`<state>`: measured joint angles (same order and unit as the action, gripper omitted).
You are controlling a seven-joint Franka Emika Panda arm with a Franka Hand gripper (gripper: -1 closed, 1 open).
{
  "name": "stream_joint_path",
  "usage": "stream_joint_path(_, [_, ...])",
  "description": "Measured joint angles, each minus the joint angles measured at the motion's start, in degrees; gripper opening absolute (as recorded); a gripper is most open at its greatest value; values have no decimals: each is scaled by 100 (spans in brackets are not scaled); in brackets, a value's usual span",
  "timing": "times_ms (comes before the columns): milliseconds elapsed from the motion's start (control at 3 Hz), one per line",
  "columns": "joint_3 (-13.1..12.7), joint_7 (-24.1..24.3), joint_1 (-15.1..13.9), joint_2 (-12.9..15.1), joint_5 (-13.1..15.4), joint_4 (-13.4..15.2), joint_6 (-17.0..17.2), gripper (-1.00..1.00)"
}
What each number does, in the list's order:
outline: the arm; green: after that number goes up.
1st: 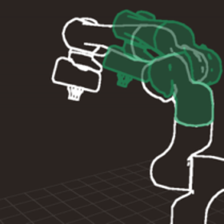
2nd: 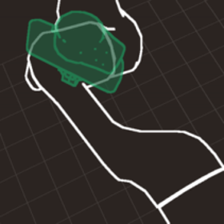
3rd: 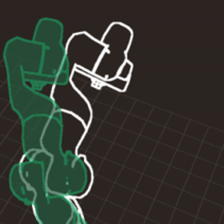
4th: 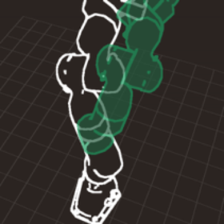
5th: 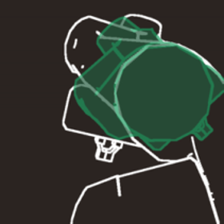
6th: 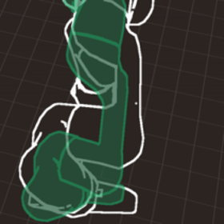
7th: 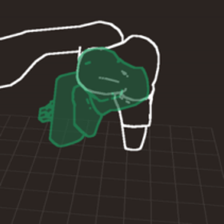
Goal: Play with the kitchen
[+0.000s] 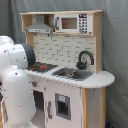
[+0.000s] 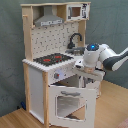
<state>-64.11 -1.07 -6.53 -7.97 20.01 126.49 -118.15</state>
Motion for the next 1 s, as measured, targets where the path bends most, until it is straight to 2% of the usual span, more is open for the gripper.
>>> stream_joint_path(333, [-2, -68, 2, -388, 160, -73, 479, 100])
stream_joint_path(1000, [-124, -132, 50, -1081, 812, -207, 1462, 100])
